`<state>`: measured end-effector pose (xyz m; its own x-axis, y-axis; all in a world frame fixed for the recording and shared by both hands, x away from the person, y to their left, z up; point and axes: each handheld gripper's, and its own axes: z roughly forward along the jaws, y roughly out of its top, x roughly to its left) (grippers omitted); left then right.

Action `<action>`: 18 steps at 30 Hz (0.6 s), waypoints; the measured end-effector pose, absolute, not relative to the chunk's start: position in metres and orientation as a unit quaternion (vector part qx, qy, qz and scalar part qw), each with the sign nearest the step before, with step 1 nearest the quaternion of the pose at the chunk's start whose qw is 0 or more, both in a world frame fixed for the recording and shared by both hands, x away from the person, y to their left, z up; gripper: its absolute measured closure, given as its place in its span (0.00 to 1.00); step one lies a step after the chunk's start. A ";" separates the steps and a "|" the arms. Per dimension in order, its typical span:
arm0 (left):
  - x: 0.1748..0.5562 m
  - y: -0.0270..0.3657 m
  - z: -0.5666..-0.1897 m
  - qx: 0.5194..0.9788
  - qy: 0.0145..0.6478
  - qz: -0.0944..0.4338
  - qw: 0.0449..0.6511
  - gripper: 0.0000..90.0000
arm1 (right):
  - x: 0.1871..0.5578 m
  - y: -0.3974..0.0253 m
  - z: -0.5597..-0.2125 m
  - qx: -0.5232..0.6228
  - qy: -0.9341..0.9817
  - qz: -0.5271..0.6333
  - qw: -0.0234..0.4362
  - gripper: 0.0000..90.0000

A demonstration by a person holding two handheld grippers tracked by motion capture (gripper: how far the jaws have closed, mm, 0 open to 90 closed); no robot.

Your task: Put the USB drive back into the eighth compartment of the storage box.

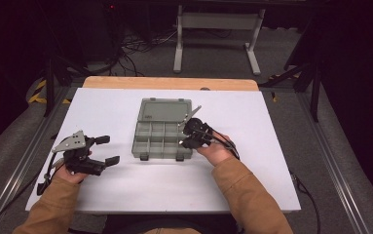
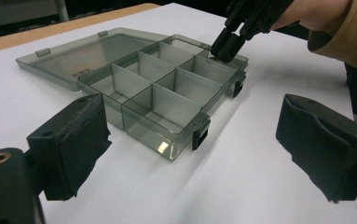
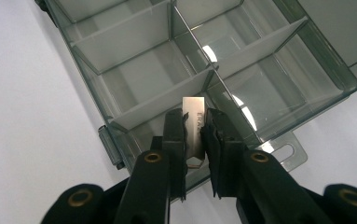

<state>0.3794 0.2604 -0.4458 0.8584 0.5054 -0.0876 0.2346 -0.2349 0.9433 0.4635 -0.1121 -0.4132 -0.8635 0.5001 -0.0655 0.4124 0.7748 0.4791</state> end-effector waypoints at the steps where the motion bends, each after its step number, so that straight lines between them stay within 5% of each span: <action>1: 0.379 0.260 -0.446 0.777 0.238 0.119 0.571 0.11 | 0.464 -0.112 -0.413 0.244 0.937 0.230 0.094 0.88; 18: 0.380 0.260 -0.446 0.777 0.238 0.118 0.571 0.11 | 0.465 -0.110 -0.418 0.242 0.942 0.217 0.082 0.87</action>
